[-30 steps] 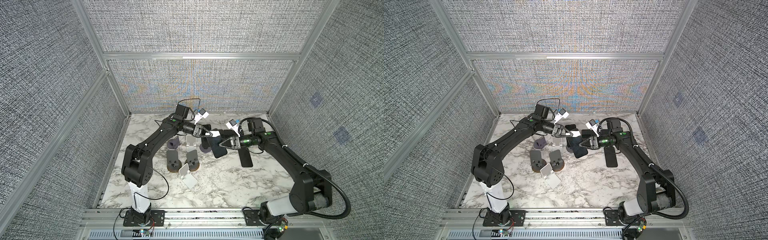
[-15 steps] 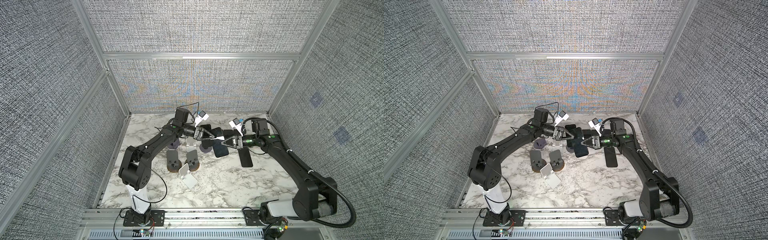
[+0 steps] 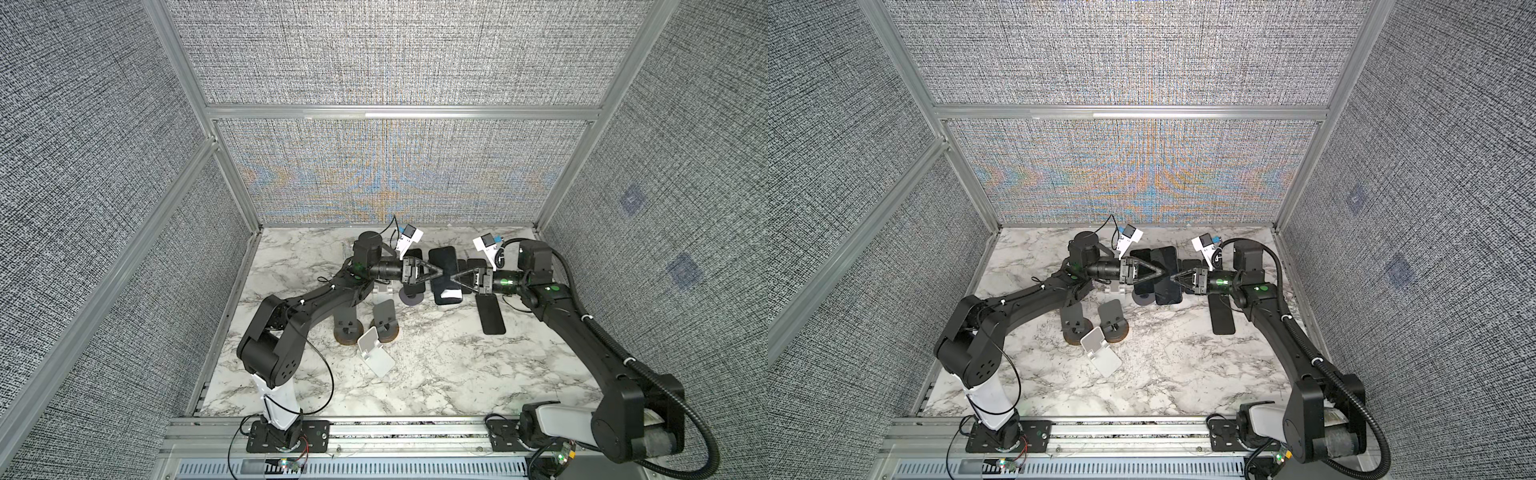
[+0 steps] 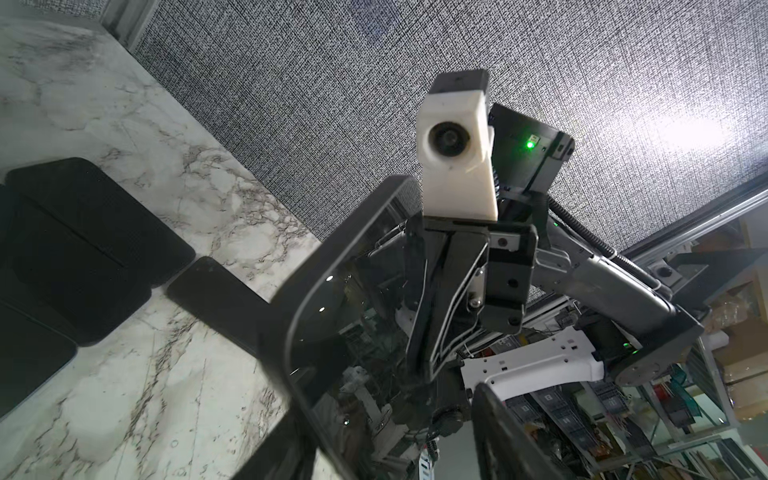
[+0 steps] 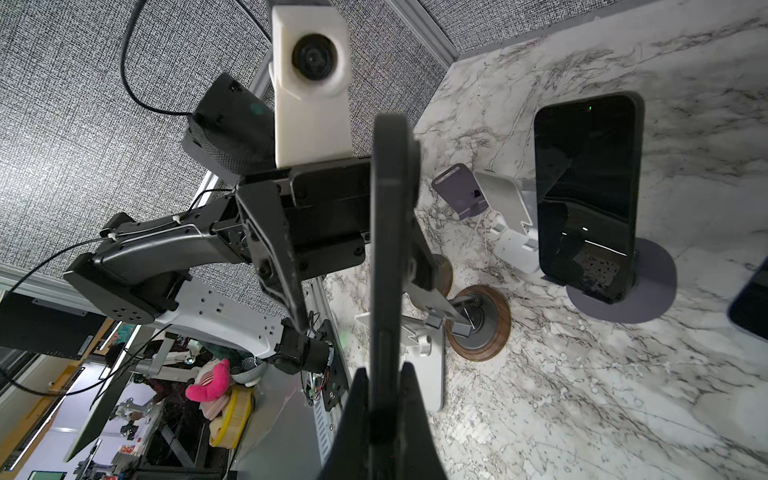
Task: Remove the phone from the phone stand
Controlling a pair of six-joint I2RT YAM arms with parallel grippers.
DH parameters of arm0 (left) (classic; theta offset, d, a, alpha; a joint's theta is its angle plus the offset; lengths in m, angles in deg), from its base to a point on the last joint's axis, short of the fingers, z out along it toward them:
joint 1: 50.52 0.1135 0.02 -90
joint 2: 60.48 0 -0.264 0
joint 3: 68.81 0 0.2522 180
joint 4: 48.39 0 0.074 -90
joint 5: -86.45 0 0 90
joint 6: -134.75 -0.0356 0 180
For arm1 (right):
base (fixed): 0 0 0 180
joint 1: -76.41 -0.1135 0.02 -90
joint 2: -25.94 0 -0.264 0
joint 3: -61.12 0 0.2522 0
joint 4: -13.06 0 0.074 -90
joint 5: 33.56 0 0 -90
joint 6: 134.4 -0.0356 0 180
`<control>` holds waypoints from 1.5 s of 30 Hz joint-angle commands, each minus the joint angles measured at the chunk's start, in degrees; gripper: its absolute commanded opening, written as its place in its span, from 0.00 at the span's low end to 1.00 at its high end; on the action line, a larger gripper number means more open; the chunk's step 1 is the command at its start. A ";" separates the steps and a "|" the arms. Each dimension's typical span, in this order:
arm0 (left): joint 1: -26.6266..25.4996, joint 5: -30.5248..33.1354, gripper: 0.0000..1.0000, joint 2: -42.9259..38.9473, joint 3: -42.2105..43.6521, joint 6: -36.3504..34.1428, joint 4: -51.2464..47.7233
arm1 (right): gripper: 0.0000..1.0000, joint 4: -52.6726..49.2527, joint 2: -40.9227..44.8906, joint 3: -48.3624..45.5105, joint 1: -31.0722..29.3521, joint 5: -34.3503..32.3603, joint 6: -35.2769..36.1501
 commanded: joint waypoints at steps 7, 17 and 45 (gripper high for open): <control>-1.16 1.65 0.31 0.18 -0.87 -0.18 2.01 | 0.00 7.07 0.09 -1.14 0.12 1.21 -3.19; -1.95 0.53 0.45 0.60 -1.05 -0.18 1.28 | 0.00 10.08 0.77 -1.84 0.46 0.12 -4.50; -14.00 28.74 0.00 3.46 -14.49 -4.51 -38.44 | 0.55 -34.71 2.86 5.50 7.61 -50.93 12.59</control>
